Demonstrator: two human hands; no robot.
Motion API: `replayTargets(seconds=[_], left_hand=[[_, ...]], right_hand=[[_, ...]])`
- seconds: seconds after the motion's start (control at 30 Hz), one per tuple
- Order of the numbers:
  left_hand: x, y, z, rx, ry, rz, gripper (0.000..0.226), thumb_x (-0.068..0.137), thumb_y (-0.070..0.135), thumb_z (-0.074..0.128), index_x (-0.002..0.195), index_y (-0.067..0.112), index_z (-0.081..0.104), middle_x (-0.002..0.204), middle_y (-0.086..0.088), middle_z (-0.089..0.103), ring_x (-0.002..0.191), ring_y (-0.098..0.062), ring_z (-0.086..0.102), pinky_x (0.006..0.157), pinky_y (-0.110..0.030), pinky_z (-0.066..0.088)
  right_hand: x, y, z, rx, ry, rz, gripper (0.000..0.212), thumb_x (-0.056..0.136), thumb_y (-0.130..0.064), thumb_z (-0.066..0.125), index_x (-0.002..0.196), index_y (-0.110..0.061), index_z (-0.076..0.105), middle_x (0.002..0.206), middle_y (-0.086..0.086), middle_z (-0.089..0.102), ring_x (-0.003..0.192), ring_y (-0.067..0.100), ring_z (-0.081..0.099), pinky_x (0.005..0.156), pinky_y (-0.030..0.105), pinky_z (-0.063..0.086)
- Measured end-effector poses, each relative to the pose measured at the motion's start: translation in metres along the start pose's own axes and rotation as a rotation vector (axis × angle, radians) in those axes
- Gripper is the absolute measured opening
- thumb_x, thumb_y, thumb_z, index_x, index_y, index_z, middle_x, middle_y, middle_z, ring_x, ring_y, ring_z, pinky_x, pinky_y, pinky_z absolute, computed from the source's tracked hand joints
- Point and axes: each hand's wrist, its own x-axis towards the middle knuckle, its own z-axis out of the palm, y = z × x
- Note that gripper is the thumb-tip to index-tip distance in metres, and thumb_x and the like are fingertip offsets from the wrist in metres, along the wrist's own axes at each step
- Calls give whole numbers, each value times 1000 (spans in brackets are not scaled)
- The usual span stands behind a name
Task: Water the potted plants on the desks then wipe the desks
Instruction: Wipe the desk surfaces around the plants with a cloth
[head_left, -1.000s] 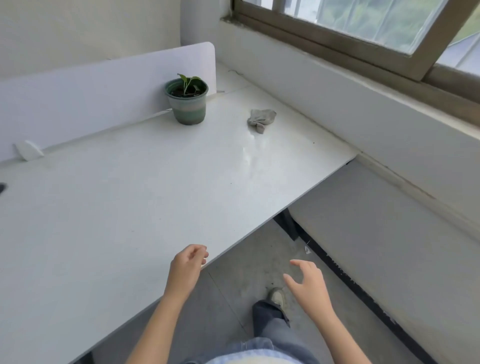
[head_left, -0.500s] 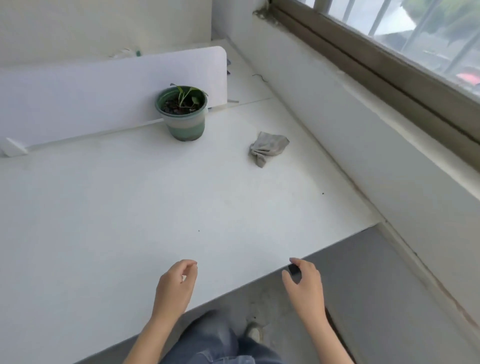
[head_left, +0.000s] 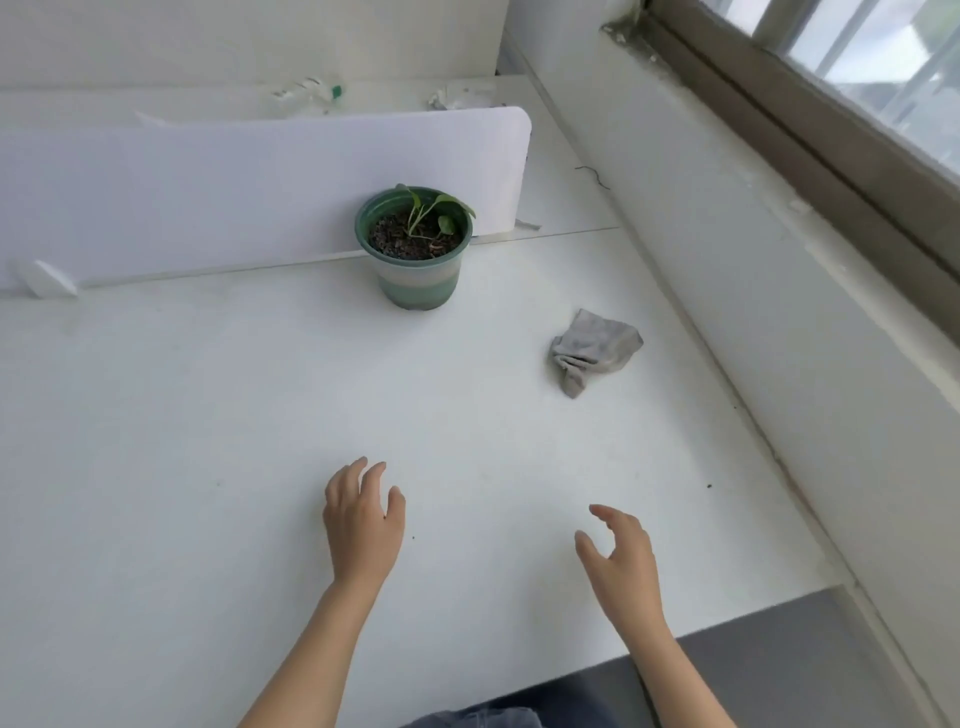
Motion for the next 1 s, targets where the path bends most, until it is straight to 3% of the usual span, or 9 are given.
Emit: replayTargets(seconds=[0.13, 0.27, 0.4, 0.47, 0.57, 0.63, 0.77, 0.87, 1.0], left_hand=[[16, 2, 22, 155, -76, -53, 49, 78, 28, 42, 109, -3, 62, 121, -27, 59, 114, -48, 53, 88, -58, 44], [19, 2, 32, 313, -96, -96, 49, 79, 36, 37, 106, 4, 61, 117, -23, 62, 109, -40, 57, 86, -49, 48], [21, 1, 37, 392, -48, -98, 48, 79, 37, 37, 110, 6, 58, 118, -22, 62, 114, -34, 43, 90, -44, 32], [23, 1, 39, 399, -12, -115, 51, 78, 37, 37, 110, 5, 61, 118, -22, 62, 115, -32, 39, 90, -42, 28], [22, 0, 39, 398, 13, -137, 50, 76, 38, 38, 112, 8, 57, 121, -20, 62, 117, -29, 37, 91, -40, 26], [23, 0, 40, 393, 34, -153, 48, 76, 38, 39, 115, 13, 51, 122, -18, 62, 118, -27, 37, 91, -39, 26], [24, -2, 44, 406, 90, -146, 49, 75, 38, 39, 117, 15, 46, 123, -16, 61, 118, -26, 38, 91, -38, 27], [23, -5, 48, 439, 155, -113, 50, 75, 38, 39, 118, 15, 47, 125, -14, 57, 118, -26, 38, 91, -38, 27], [23, -8, 52, 454, 220, -84, 52, 74, 39, 39, 120, 16, 45, 130, -7, 42, 119, -26, 38, 92, -37, 27]], right_hand=[[69, -17, -10, 119, 61, 107, 40, 86, -18, 57, 124, -9, 49, 124, 12, 55, 113, 25, 51, 84, 29, 38], [166, -39, -22, 308, 156, 311, 55, 82, -29, 61, 128, -6, 40, 107, 11, 52, 92, 27, 51, 79, 33, 39], [246, -54, -19, 482, 154, 430, 38, 73, -27, 62, 101, -7, 46, 95, 10, 45, 58, 19, 42, 52, 28, 35], [273, -68, -11, 514, 123, 422, 8, 86, -14, 43, 83, -9, 49, 92, 7, 49, 61, 16, 44, 53, 23, 34], [308, -94, -4, 469, 65, 266, 13, 83, -1, 47, 84, -11, 54, 71, 0, 50, 73, 20, 50, 44, 15, 37], [326, -121, -3, 342, 1, 68, 27, 77, 5, 50, 97, -10, 59, 67, -1, 51, 62, 17, 49, 41, 12, 39], [360, -178, 1, 245, -59, -173, 30, 76, 2, 52, 103, -4, 63, 73, -2, 60, 64, 6, 54, 62, 15, 45], [383, -197, 20, 100, 1, -269, 33, 81, -7, 49, 112, -5, 60, 98, 8, 67, 90, 21, 59, 78, 26, 45], [394, -189, 56, -462, -120, -421, 48, 89, -38, 42, 132, -16, 41, 143, 16, 37, 130, 37, 29, 103, 48, 28]])
